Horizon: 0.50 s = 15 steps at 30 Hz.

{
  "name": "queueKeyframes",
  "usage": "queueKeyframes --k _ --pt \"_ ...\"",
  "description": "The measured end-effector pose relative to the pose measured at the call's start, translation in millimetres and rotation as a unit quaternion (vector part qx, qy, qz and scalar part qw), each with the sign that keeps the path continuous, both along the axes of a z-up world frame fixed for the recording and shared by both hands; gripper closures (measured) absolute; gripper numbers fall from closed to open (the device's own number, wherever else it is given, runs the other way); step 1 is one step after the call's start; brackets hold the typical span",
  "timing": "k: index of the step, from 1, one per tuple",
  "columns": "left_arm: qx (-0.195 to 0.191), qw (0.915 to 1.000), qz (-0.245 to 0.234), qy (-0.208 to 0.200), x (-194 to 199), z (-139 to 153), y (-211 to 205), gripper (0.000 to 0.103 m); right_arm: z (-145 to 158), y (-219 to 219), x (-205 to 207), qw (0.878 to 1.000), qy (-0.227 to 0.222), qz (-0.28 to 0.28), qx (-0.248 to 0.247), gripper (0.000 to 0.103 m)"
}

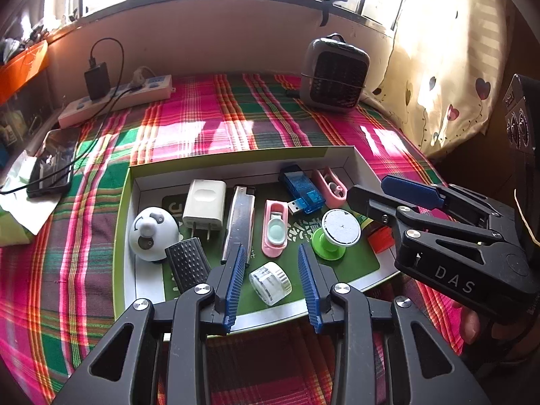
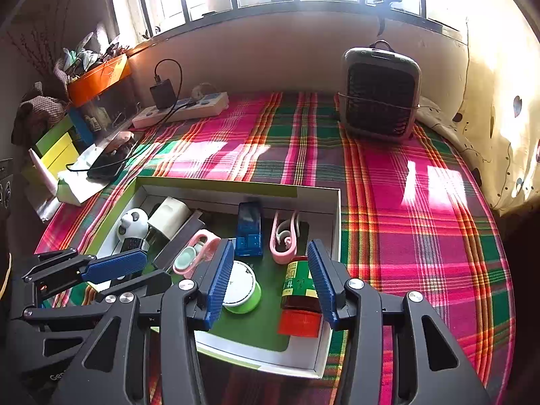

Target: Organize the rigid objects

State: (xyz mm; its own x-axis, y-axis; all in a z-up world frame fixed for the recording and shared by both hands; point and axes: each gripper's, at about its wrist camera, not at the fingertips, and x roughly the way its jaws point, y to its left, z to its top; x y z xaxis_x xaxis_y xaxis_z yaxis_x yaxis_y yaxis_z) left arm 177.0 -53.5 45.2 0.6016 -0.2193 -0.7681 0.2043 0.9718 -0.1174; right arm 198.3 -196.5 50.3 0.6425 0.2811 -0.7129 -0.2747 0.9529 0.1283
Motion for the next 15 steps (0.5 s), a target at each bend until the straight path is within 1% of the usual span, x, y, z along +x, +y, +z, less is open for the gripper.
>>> queueKeyframes --k 7,11,13,14,15 --pt "0.023 0.9994 0.021 -0.018 -25 8 3 0.071 6 -2 -25 1.000 -0.009 -0.006 0.003 0.056" --pt "0.018 0.9989 0.038 -0.020 -42 9 10 0.071 10 -5 -44 1.000 -0.016 -0.007 0.007 0.055" --pt "0.038 0.9977 0.050 -0.027 -50 8 10 0.071 10 -5 -52 1.000 -0.015 -0.010 0.004 0.055" --pt "0.041 0.9975 0.049 -0.029 -54 7 10 0.071 9 -5 -55 1.000 -0.013 -0.012 0.001 0.055" --pt "0.036 0.9979 0.048 -0.025 -57 6 12 0.071 8 -5 -59 1.000 -0.012 -0.013 -0.002 0.055"
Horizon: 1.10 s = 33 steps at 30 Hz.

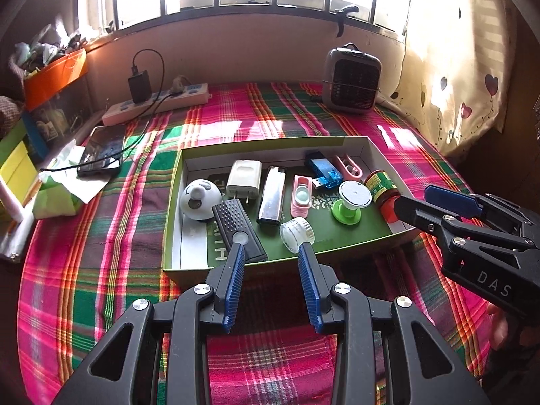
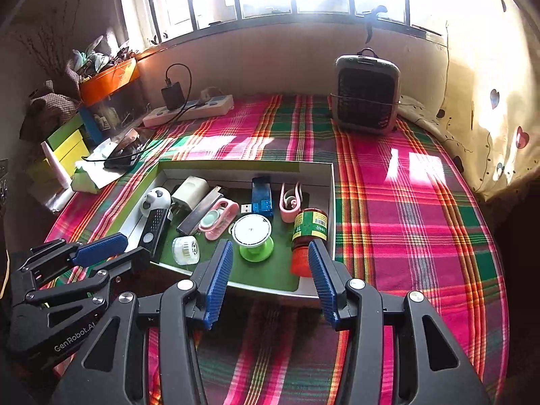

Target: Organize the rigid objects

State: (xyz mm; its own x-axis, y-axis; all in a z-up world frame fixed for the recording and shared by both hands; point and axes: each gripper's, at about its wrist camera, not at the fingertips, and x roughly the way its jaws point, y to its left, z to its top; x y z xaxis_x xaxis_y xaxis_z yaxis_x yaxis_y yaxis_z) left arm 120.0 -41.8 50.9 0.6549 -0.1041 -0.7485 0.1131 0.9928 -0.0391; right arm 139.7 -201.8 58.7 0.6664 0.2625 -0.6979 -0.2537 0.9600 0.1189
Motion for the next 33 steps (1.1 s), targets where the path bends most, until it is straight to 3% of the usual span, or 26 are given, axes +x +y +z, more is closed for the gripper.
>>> queueKeyframes --k 3,9,21,26,29,33 --pt "-0.006 0.9999 0.006 0.007 -9 -5 4 0.071 -4 1 -10 1.000 0.003 -0.002 -0.010 0.055" --pt "0.017 0.9997 0.014 0.008 -29 -17 2 0.071 -22 6 -30 0.999 0.015 -0.004 -0.030 0.054" --pt "0.004 0.9986 0.033 0.042 -45 -41 8 0.071 -45 9 -53 0.999 0.038 -0.007 -0.032 0.053" --pt "0.013 0.9986 0.042 0.031 -49 -42 7 0.070 -50 11 -59 0.998 0.039 -0.010 -0.044 0.053" --pt "0.010 0.9984 0.049 0.026 -50 -43 7 0.068 -53 12 -61 0.998 0.041 -0.017 -0.052 0.052" --pt "0.027 0.9984 0.047 0.018 -51 -45 -2 0.058 -56 12 -61 0.997 0.045 -0.021 -0.061 0.043"
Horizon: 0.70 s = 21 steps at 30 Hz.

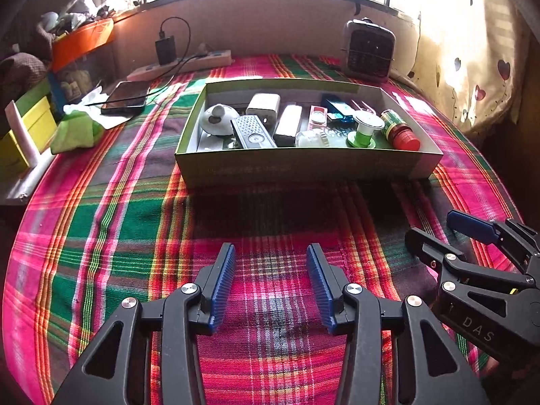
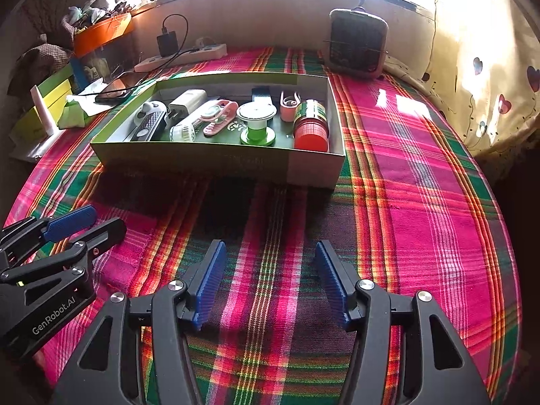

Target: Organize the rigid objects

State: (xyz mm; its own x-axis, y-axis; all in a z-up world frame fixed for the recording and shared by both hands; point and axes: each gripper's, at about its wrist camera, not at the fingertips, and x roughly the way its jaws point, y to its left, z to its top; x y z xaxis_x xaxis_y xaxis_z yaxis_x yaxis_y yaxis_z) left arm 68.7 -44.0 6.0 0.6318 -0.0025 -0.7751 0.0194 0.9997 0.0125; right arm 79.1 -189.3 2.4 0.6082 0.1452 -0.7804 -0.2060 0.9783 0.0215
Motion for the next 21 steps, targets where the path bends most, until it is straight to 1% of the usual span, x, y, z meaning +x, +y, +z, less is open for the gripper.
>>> queueKeyframes --k 2,4,6,12,21 --pt "0.010 1.0000 0.001 0.000 0.6 0.2 -3.2 0.056 -0.5 -0.9 0.1 1.000 0.000 -0.004 -0.002 0.040" --pt "0.003 1.0000 0.006 0.000 0.8 0.0 -1.8 0.056 -1.1 -2.5 0.3 1.000 0.002 -0.010 -0.003 0.036" --pt "0.005 1.0000 0.006 0.001 1.4 -0.2 -2.9 0.054 -1.5 -4.3 1.0 1.000 0.004 -0.014 -0.002 0.033" --pt "0.007 0.9999 0.011 0.002 2.7 -1.3 -5.5 0.048 -2.0 -5.0 2.5 1.000 0.005 -0.018 -0.002 0.030" --pt "0.006 0.9999 0.011 0.002 2.8 -1.9 -5.2 0.048 -2.4 -5.4 2.8 1.000 0.006 -0.019 -0.002 0.029"
